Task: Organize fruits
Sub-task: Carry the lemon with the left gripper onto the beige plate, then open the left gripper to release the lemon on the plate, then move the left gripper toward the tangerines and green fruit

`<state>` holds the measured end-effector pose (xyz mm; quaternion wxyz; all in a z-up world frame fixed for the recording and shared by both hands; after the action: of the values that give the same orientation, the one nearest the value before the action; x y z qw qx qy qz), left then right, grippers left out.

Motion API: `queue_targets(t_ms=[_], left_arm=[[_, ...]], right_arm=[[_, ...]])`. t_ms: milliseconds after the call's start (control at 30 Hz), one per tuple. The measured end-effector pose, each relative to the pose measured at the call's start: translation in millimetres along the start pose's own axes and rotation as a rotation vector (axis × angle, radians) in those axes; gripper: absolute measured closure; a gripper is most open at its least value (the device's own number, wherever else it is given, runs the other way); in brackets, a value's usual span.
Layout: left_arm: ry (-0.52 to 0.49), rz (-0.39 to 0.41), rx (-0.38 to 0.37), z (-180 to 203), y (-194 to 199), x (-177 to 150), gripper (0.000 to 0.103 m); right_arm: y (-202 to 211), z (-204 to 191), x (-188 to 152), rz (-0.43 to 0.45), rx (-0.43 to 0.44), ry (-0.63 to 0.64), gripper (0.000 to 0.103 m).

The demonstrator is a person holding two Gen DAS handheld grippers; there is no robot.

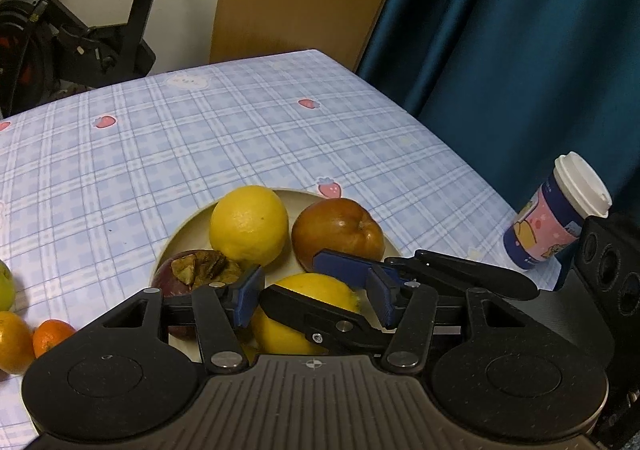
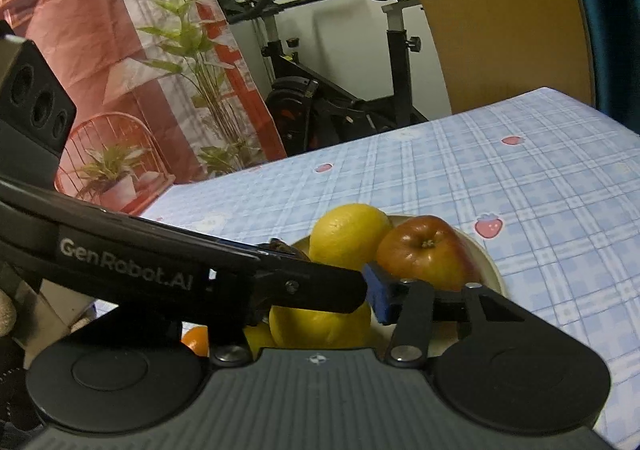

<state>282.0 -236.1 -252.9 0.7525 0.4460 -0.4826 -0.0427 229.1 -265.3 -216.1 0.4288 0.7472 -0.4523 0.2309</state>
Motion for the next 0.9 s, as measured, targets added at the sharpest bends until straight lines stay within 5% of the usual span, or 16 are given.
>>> queue_targets(t_ms=[300,633,900], left_arm=[[0.031,0.093,0.056,-15,34,5,0.044],[0.151,0.204,0.332,-80,119,-29,0.043],[0.221,0.224,0.477,-116,167,-64,0.043]], right_arm=[[6,-5,-6,0.042,-0.017,0.065,0.052],[19,-28,-6,0.139,0.019,0.15,0.051],[12,-52,-21,0.097,0.044,0.234,0.051]])
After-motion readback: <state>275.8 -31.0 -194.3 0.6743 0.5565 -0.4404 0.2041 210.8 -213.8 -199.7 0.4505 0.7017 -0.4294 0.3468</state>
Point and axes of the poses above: each gripper's, at about its wrist camera, not at the fingertips, and y roughly against the way its jaws point, z to its right, x to its top, the point moved 10 cm from there along -y, roughly the way its jaws point, and after that the axes turned 10 degrees about -y, right-handed, at the moved point
